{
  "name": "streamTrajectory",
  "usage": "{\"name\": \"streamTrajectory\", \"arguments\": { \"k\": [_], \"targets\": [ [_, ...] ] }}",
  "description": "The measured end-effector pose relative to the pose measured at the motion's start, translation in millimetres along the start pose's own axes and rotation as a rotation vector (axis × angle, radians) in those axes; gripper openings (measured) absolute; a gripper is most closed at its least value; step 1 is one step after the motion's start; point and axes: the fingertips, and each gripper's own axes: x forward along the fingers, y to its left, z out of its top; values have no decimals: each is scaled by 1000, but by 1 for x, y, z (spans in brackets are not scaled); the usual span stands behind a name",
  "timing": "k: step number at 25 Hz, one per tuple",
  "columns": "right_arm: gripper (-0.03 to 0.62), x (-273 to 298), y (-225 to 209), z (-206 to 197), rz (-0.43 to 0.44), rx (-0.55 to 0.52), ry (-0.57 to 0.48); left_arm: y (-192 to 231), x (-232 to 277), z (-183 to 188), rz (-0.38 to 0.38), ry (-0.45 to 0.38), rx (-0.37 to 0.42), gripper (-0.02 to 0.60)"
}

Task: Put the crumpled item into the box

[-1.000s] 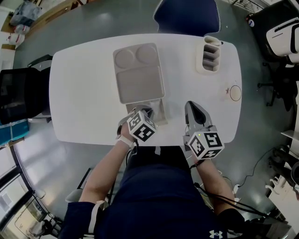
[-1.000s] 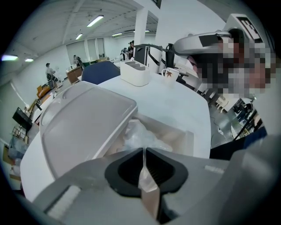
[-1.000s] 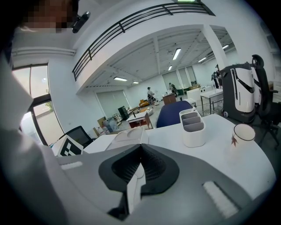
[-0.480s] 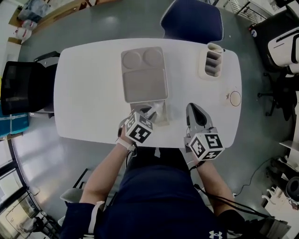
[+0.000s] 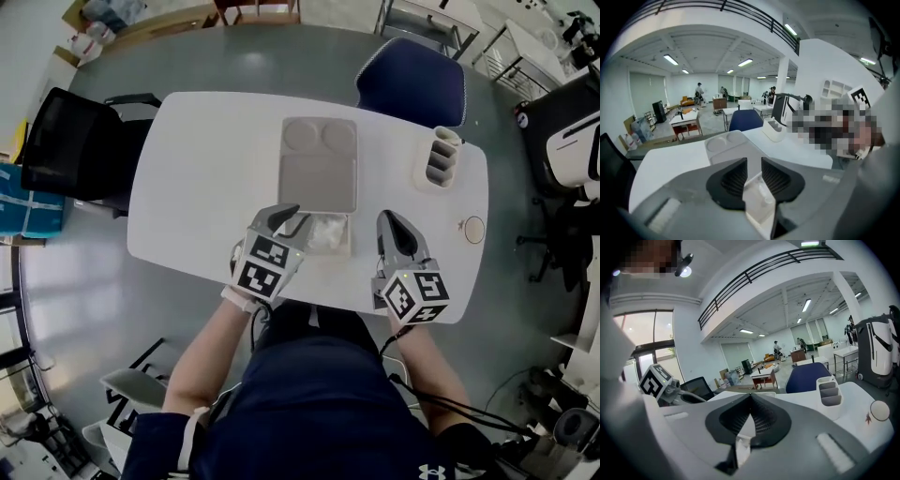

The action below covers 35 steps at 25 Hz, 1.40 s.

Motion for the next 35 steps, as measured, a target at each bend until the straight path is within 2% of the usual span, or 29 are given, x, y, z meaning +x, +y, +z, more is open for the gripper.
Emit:
{"name": "streamTrajectory", "arguments": {
  "k": [4,7,10,14,18,28,35],
  "targets": [
    [2,5,20,24,41,-23,-41,16,-42,37,78,-136,2,106],
    [2,6,36,41,75,-42,-67,23,-79,70,154,-284,9,103],
    [2,4,52,56,104,-62,-93,27,-113,95,216,-406,18,72],
    [2,-1,65,82,124,-108,-142,34,-150,117,279,-519,34,17],
    [2,-5,65,109,115,-123,-200,42,-174,131,317,-589,38,2],
    [2,-25,92,176,153,-195,-346,44,-220,164,344,-713,58,2],
    [2,-45,115,182,176,-284,-389,39,-230,170,332,-755,41,2]
  ]
}}
